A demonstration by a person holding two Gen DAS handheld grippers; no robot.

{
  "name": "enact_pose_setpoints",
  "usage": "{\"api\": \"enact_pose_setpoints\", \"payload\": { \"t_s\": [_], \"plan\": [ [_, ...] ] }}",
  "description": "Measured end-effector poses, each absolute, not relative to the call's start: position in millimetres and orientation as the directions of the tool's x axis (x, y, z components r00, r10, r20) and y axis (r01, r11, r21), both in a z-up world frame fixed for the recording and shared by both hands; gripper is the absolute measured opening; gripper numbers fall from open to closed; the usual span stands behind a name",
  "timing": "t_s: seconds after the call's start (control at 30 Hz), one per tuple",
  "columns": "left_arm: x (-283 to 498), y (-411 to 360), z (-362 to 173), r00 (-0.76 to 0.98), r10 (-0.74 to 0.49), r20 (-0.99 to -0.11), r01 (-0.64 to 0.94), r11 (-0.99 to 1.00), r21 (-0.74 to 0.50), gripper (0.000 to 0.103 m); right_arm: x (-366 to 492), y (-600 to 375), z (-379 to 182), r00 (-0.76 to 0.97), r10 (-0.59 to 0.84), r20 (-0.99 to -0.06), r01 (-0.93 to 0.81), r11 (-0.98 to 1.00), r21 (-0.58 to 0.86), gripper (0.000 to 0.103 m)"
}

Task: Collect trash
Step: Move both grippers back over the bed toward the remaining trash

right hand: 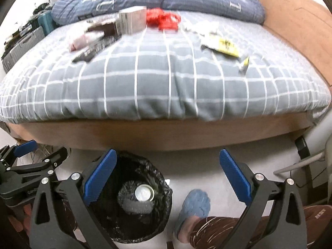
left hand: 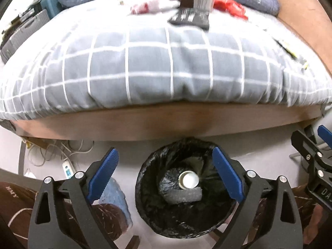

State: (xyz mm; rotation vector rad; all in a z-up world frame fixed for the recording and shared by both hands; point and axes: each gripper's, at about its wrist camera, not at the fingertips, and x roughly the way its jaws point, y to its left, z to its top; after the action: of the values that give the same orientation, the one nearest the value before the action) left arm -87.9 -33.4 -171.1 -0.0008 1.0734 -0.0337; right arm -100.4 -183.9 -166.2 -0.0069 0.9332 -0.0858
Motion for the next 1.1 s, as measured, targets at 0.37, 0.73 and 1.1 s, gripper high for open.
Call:
{"api": "enact_pose_setpoints", "payload": {
  "t_s": [0.37, 0.73, 1.1],
  "plan": [
    [-69, -28, -108, 0.593, -0.069, -0.803, 0.043, 0.998, -0.054, 0.095, -94, -199, -120, 0.692, -0.123, -0.711, 0.100, 0.992, -0.074, 0.095],
    [-34, -28, -76, 0.656, -0.075, -0.751, 0.067, 0.997, -0.041, 0.097, -68, -217, -90, 0.739, -0.127, -0.662, 0.113, 0.992, -0.063, 0.095],
    [22, -37, -76, 0.651, -0.086, -0.754, 0.098, 0.995, -0.028, 0.097, -8, -258, -90, 0.720, -0.167, -0.674, 0.183, 0.982, -0.047, 0.095]
  ]
}}
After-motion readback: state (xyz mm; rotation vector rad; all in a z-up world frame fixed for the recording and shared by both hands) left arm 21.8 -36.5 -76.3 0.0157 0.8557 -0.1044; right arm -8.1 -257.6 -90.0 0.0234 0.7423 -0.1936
